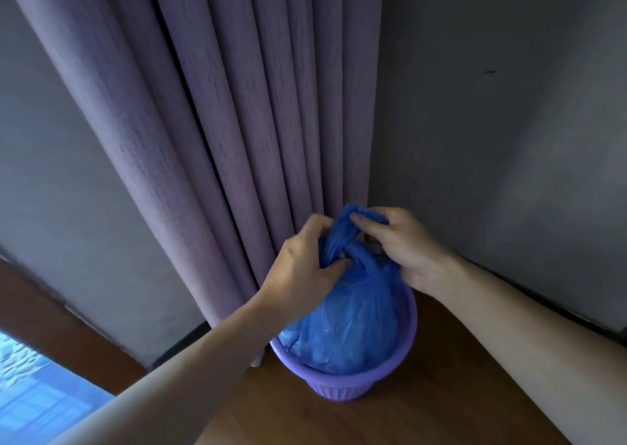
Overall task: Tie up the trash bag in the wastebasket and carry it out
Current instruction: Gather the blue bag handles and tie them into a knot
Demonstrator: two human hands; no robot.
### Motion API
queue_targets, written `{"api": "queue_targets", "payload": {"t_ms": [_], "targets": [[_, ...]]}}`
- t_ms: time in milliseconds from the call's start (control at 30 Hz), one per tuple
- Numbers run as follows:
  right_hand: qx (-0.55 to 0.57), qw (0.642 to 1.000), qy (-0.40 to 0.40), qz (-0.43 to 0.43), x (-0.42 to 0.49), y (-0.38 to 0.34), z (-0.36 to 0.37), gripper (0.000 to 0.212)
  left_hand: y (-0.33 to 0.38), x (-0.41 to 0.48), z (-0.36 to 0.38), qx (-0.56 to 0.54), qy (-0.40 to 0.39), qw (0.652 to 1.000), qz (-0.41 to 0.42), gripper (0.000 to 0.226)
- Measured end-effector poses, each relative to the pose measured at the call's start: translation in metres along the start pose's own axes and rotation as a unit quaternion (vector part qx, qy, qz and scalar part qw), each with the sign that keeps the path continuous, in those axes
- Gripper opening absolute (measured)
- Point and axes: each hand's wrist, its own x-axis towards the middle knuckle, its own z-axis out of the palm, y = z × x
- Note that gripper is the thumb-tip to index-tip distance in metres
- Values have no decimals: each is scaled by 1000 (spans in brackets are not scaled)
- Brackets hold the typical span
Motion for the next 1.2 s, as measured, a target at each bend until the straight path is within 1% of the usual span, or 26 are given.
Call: {"api": "queue_targets", "payload": {"t_ms": [67, 167, 267, 333, 467, 533, 567, 600, 633, 667, 700, 733, 767, 833, 900, 933, 967, 1033, 1067, 1133, 1200], "targets": [[-20, 1000, 2, 12, -1, 4, -1, 18, 2, -1, -2, -20, 1, 1000, 11, 42], [-40, 999, -9, 21, -5, 7, -1, 16, 5, -2, -6, 5, -29, 998, 48, 44], [-62, 998, 18, 10, -7, 8, 1, 14, 1, -2, -8, 124, -36, 985, 111, 33], [-95, 995, 3, 20, -7, 5, 2, 10, -1, -2, -10, 197, -33, 970, 138, 26], [-176, 981, -59, 53, -9, -1, -2, 10, 0, -1, -12, 259, -49, 957, 125, 22], [-150, 981, -99, 72, -12, -6, -7, 17, -1, 0, -12, 255, -54, 960, 101, 22], [-138, 980, -121, 77, -15, -11, -7, 23, -3, 0, -12, 241, -57, 965, 87, 21], [-160, 975, -136, 68, -16, -13, -6, 28, -4, 0, -12, 219, -60, 971, 71, 19], [-234, 961, -143, 37, -17, -15, -5, 31, -5, 1, -11, 191, -60, 979, 46, 17], [-332, 933, -137, -5, -17, -16, -3, 31, -6, 1, -10, 158, -59, 986, 7, 16], [-419, 898, -123, -50, -16, -15, 0, 29, -6, 2, -10, 123, -59, 990, -40, 16], [-476, 869, -103, -89, -15, -13, 4, 26, -6, 3, -9, 91, -59, 991, -83, 16], [-496, 856, -86, -116, -15, -11, 5, 22, -6, 4, -9, 68, -61, 990, -112, 15], [-492, 856, -75, -143, -14, -7, 6, 13, -5, 5, -6, 38, -70, 988, -133, 16], [-498, 850, -69, -157, -10, -1, 2, 14, 0, 3, -2, -15, -80, 984, -158, 18], [-499, 850, -61, -160, -8, 2, -1, 18, 1, 2, 0, -71, -84, 976, -189, 17], [-492, 854, -52, -157, -6, 3, -4, 21, 2, 0, 0, -142, -89, 959, -227, 15], [-463, 873, -47, -147, -5, 4, -8, 26, 3, -2, -2, -275, -113, 913, -278, 12], [-448, 881, -46, -146, -4, 4, -10, 29, 2, -2, -3, -318, -126, 893, -292, 14], [-429, 888, -31, -161, -2, 6, -12, 33, 2, -3, -4, -371, -131, 865, -311, 14], [-434, 882, -7, -185, 0, 9, -13, 33, 2, -3, -2, -413, -116, 842, -327, 13]]}}
